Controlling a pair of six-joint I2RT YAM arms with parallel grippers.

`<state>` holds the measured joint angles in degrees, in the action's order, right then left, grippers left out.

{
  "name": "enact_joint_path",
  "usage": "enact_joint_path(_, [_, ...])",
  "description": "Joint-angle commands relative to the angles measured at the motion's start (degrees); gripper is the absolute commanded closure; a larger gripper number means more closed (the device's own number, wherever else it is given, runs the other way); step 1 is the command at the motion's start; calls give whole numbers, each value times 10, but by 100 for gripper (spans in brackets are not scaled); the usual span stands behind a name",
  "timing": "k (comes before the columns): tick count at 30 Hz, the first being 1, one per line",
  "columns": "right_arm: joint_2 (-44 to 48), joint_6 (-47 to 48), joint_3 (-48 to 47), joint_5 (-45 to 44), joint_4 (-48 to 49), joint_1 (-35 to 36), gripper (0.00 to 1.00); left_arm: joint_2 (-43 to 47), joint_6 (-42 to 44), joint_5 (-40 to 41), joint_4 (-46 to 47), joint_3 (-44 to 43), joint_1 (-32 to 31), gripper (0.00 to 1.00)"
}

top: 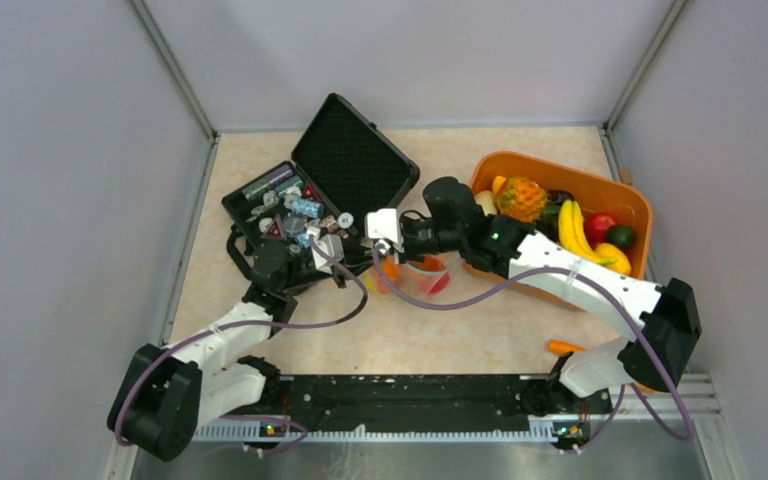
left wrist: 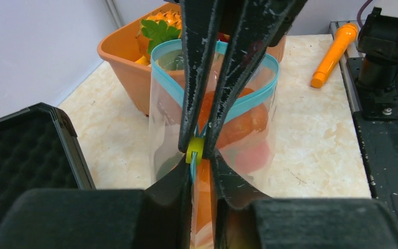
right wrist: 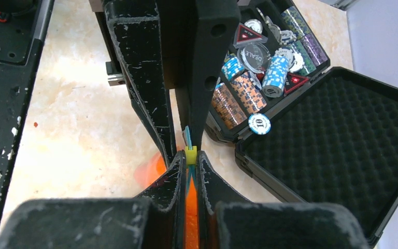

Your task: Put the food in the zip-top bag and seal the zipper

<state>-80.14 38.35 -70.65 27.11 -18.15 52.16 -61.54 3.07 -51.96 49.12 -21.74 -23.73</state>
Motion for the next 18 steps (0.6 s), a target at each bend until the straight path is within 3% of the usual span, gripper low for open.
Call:
enact_joint_path(1, [28,-9,-33,33,28,4,100,0,18,22,41,12,-6,90])
enact_joint_path(3, [27,-10,-35,31,28,4,100,2,40,19,16,8,-8,100])
enact_joint_path(10, [30,-11,-34,8,14,3,100,10,38,101,80,42,-19,100])
enact_joint_path(18, [25,21,-53,-53,-60,3,100,53,50,166,58,48,-20,100])
